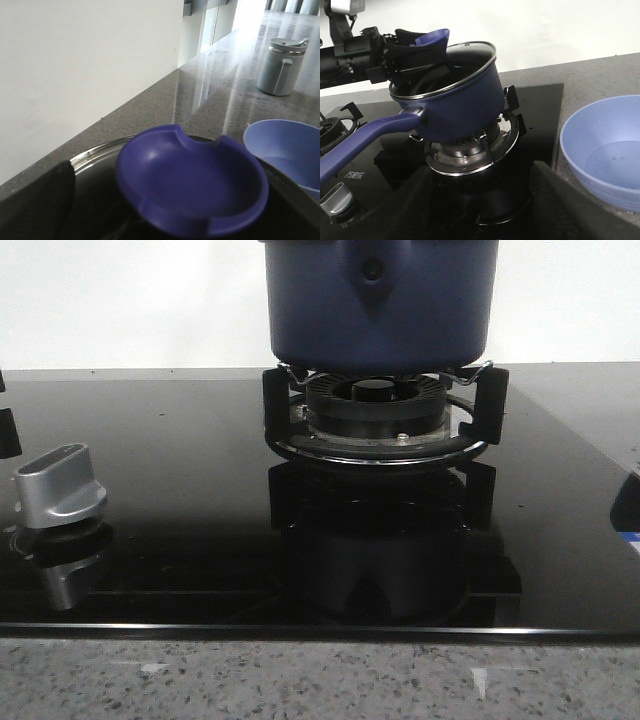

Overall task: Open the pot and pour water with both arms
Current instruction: 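Lift the glass lid up off the saucepan with the left gripper, then move the right gripper to the light blue bowl rim and grasp it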

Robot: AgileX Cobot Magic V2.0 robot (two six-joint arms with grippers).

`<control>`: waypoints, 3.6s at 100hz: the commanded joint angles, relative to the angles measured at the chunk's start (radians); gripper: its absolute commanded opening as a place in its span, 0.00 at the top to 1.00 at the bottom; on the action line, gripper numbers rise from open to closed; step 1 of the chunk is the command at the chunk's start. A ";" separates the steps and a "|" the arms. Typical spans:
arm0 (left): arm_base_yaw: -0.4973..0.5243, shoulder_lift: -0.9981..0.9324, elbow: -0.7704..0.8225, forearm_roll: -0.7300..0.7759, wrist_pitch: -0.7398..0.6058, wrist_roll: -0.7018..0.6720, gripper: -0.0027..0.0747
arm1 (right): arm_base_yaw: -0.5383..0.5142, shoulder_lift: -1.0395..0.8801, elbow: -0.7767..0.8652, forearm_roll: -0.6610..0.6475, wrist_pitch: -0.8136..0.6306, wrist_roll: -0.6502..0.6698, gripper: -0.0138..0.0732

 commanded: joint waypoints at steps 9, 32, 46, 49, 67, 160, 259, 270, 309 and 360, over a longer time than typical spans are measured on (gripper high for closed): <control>0.000 -0.025 -0.060 -0.086 0.082 -0.007 0.20 | 0.001 0.021 -0.029 0.012 -0.061 -0.013 0.40; -0.001 -0.019 -0.060 -0.086 0.091 -0.007 0.21 | 0.001 0.021 -0.029 0.001 -0.061 -0.013 0.40; -0.007 -0.019 -0.060 -0.086 0.103 -0.007 0.28 | 0.001 0.021 -0.029 0.001 -0.061 -0.013 0.40; -0.009 -0.019 -0.060 -0.086 0.110 -0.007 0.31 | 0.001 0.021 -0.029 0.001 -0.061 -0.013 0.40; -0.013 -0.019 -0.060 -0.086 0.117 -0.007 0.53 | 0.001 0.021 -0.029 0.001 -0.061 -0.013 0.40; -0.011 -0.029 -0.109 -0.086 0.192 -0.078 0.72 | 0.001 0.021 -0.029 -0.003 0.028 -0.013 0.40; 0.043 -0.347 -0.124 0.223 0.264 -0.283 0.72 | 0.001 0.021 -0.029 -0.011 0.066 -0.013 0.40; 0.063 -0.391 -0.083 0.223 0.258 -0.285 0.72 | 0.001 0.021 -0.029 -0.011 0.067 -0.013 0.40; 0.312 -0.535 0.207 0.167 0.258 -0.281 0.72 | 0.001 0.021 -0.029 -0.011 0.067 -0.013 0.40; 0.374 -0.600 0.369 0.048 0.236 -0.161 0.62 | 0.001 0.021 0.014 -0.011 0.061 -0.013 0.40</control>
